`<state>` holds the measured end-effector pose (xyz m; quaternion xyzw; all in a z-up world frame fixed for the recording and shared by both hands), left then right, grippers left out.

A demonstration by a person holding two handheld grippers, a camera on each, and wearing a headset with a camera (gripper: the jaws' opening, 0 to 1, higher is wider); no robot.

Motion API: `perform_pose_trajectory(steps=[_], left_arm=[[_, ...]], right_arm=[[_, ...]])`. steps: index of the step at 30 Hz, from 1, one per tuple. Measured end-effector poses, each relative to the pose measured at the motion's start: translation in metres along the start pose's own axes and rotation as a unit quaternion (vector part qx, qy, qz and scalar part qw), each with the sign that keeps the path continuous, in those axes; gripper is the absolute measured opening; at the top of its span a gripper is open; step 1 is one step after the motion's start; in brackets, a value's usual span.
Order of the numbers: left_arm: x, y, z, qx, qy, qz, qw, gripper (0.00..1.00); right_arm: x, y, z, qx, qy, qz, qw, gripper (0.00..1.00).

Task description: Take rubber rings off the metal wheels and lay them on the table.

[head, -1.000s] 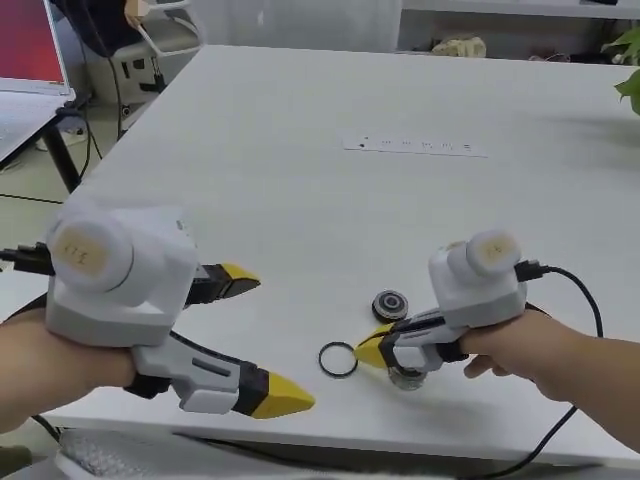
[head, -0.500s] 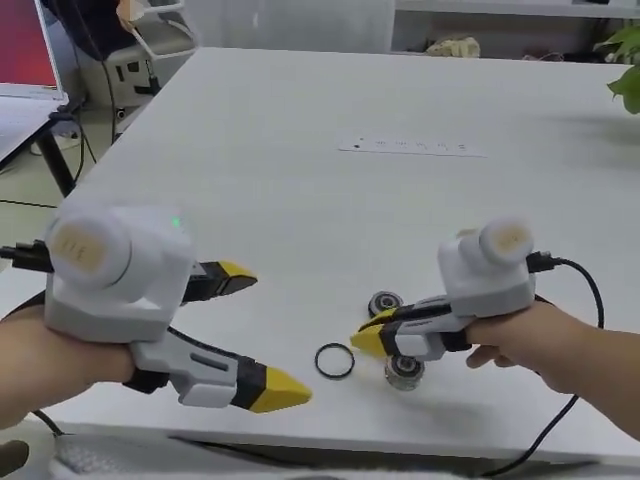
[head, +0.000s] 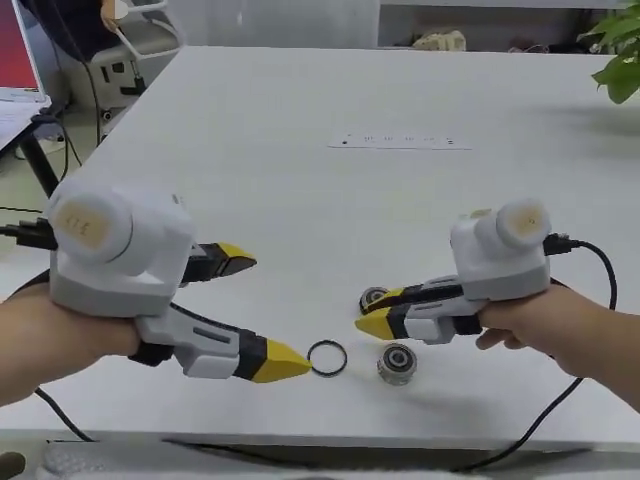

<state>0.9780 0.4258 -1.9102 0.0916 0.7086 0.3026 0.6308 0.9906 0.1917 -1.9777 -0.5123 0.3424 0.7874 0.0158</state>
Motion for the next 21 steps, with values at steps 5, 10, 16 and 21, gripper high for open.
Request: perform_pose_trajectory(steps=[5,10,16,21], left_arm=[[-0.004,-0.005,0.005,0.0,0.0,-0.004,1.0,0.75],[-0.006,-0.011,0.009,0.003,0.001,-0.003,1.0,0.74],[-0.01,-0.019,0.014,0.005,-0.007,0.0,1.0,0.73],[-0.011,-0.027,0.019,0.006,-0.01,0.004,0.9999,0.72]], right_arm=[[-0.001,0.006,-0.005,0.008,0.0,-0.009,0.9999,0.21],[-0.002,0.011,-0.009,0.015,0.003,-0.014,0.9998,0.24],[-0.003,0.016,-0.014,0.027,0.002,-0.018,0.9995,0.29],[-0.001,0.02,-0.018,0.034,0.002,-0.018,0.9992,0.31]])
Point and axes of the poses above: the centre of the closed fingertips' face, and the gripper's own axes: y roughly backward along the fingers, z roughly to its left, x roughly out of its underside, the point moved 10 cm from there along y, roughly backward along the fingers, and after that the axes turned 2 degrees about y, right-handed, at the moved point
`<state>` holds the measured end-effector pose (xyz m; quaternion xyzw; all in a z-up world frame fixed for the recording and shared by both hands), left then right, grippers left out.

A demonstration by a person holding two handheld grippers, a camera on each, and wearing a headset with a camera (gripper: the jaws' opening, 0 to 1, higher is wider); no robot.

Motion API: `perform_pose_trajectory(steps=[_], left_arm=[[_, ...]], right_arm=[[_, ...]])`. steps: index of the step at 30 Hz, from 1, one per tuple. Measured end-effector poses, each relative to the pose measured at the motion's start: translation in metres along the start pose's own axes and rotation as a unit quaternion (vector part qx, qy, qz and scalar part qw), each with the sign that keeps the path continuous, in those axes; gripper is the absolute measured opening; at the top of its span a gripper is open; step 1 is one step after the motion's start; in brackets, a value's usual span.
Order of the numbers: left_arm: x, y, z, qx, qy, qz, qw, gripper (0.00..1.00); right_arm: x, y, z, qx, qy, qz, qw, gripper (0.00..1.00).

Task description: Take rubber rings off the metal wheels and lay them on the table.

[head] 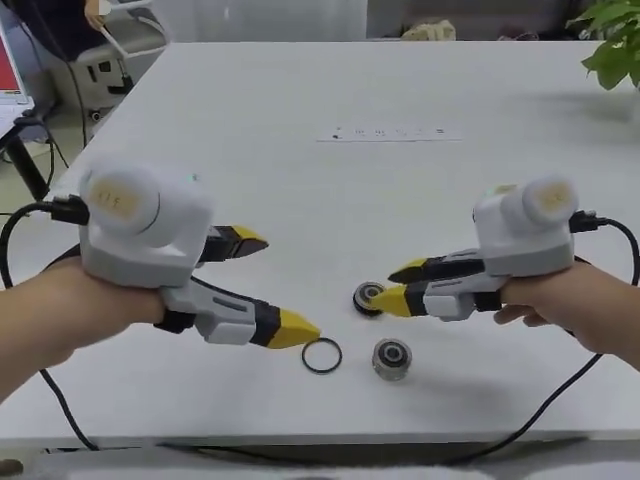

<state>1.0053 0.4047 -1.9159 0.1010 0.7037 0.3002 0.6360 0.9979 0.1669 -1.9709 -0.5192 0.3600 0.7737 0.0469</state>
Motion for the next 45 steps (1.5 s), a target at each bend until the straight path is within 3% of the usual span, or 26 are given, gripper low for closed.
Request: perform_pose_trajectory(steps=[16,45], left_arm=[[0.006,-0.024,0.012,0.011,0.013,0.016,0.9997,0.69],[0.004,-0.074,0.026,0.036,0.002,0.042,0.9985,0.65]], right_arm=[[0.021,0.003,-0.017,0.015,0.023,0.039,0.9989,0.34],[0.024,-0.01,-0.032,0.011,0.032,0.037,0.9987,0.33]])
Point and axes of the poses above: the centre of the closed fingertips' face, and the gripper's own axes: y roughly backward along the fingers, z roughly to its left, x roughly out of its underside, the point moved 10 cm from there along y, roughly backward along the fingers, and after that the axes turned 2 degrees about y, right-handed, at the moved point
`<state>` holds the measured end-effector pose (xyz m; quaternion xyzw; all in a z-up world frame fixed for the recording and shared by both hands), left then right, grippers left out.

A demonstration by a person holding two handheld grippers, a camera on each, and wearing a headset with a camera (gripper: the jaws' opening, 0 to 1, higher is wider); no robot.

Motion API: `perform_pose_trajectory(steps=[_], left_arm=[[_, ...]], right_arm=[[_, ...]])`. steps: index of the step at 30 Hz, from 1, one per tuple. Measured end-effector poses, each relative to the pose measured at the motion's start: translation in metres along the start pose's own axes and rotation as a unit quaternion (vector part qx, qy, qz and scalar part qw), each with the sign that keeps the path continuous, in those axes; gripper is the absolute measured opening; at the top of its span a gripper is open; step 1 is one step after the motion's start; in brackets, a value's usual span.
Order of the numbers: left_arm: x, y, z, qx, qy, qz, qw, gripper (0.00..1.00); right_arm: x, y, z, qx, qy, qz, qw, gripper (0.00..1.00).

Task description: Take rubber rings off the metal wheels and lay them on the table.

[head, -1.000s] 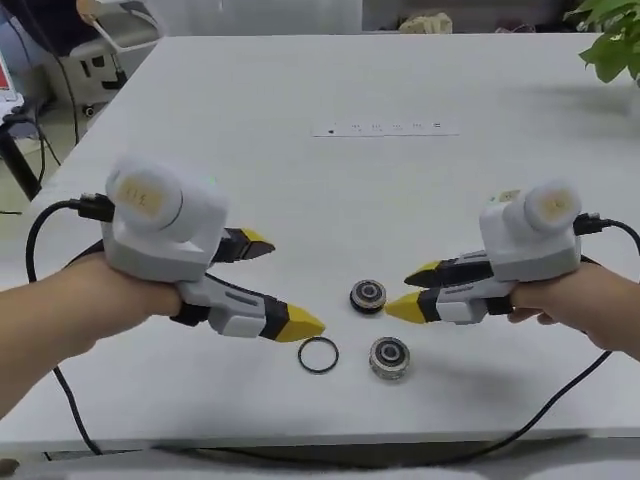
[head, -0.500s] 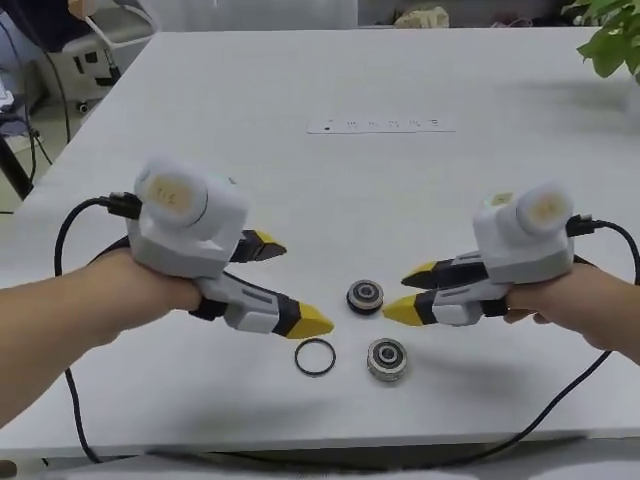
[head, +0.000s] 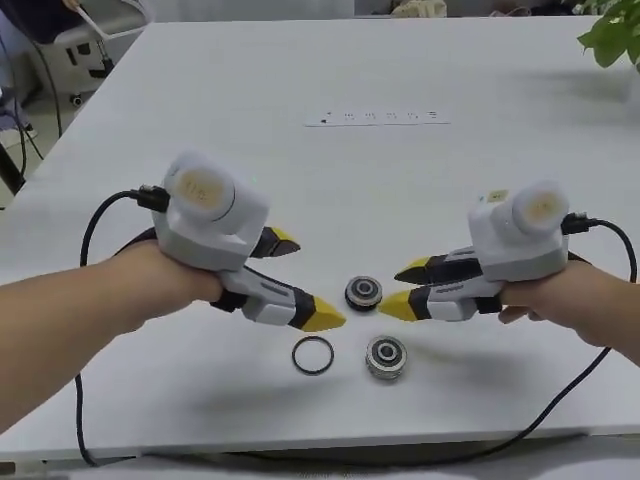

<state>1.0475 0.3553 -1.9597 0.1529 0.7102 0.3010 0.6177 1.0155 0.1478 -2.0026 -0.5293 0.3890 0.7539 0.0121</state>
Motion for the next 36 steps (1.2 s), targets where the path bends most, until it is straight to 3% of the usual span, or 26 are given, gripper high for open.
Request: perform_pose_trajectory(steps=[14,36], left_arm=[[-0.001,-0.019,0.009,0.01,0.008,0.008,0.9999,0.59],[-0.004,-0.04,0.008,0.032,0.012,0.011,0.9993,0.44]], right_arm=[[0.0,-0.005,-0.003,-0.007,0.018,-0.002,0.9998,0.35],[0.002,-0.009,-0.002,-0.013,0.027,0.0,0.9995,0.33]])
Point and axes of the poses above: the centre of the closed fingertips' face, and the gripper's own axes: y roughly backward along the fingers, z roughly to its left, x roughly out of its underside, the point moved 10 cm from there along y, roughly backward along the fingers, and after that the axes turned 2 degrees about y, right-handed, at the moved point
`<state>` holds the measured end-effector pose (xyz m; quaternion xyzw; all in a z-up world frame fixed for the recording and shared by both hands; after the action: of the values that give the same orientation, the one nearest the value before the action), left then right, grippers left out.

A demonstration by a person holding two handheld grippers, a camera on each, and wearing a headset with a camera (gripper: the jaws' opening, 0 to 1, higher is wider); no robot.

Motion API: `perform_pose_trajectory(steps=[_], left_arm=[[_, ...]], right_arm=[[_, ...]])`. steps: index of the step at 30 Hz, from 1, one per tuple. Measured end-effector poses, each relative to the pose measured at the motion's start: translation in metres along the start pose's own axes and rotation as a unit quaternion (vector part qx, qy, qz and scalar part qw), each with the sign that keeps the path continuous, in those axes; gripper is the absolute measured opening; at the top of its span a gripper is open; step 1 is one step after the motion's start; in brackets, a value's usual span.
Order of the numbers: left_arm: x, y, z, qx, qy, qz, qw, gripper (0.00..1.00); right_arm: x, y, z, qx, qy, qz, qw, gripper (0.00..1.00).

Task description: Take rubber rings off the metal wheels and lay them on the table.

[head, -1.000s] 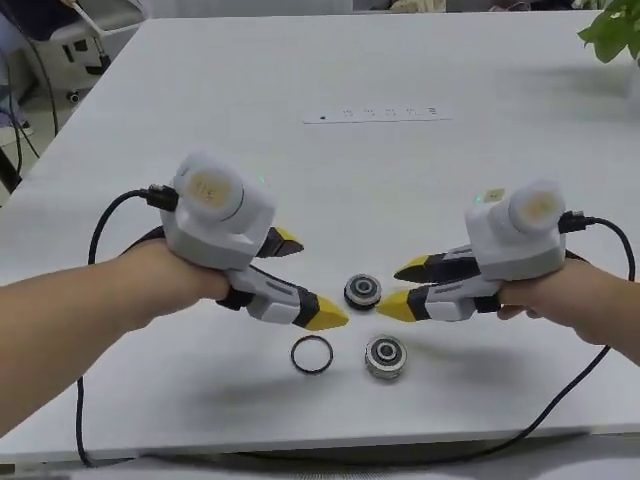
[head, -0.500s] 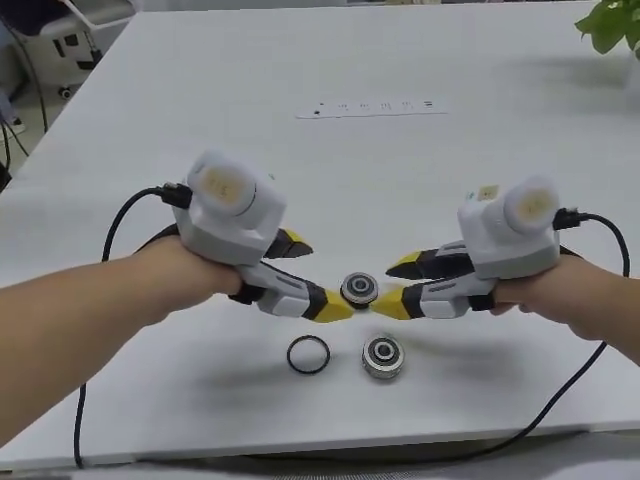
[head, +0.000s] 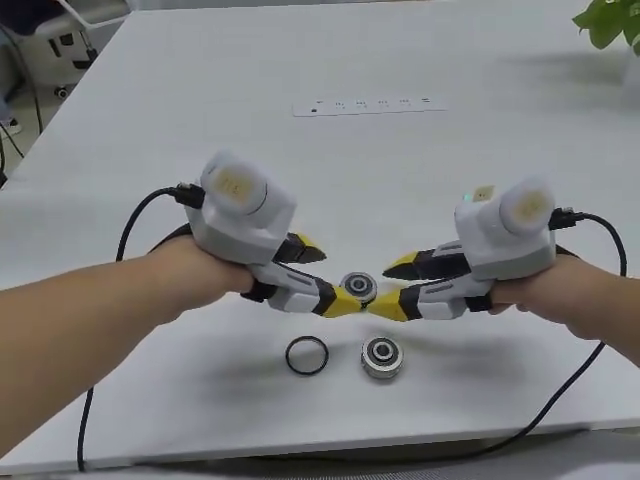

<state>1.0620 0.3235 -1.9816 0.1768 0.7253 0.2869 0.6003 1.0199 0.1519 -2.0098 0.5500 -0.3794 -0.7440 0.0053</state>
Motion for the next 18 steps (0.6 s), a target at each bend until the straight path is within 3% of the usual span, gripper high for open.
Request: perform_pose_trajectory(steps=[18], left_arm=[[-0.005,-0.017,-0.004,0.015,-0.013,0.007,0.9998,0.31]], right_arm=[[0.003,0.0,-0.002,-0.001,-0.002,-0.001,1.0,0.33]])
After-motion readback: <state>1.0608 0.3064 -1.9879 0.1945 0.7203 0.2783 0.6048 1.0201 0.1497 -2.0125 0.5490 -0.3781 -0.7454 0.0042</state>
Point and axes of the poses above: the centre of the closed fingertips' face, and the gripper's own axes: y roughly backward along the fingers, z roughly to its left, x roughly out of its underside, the point moved 10 cm from there along y, roughly backward along the fingers, and after that the axes turned 2 degrees about y, right-handed, at the moved point
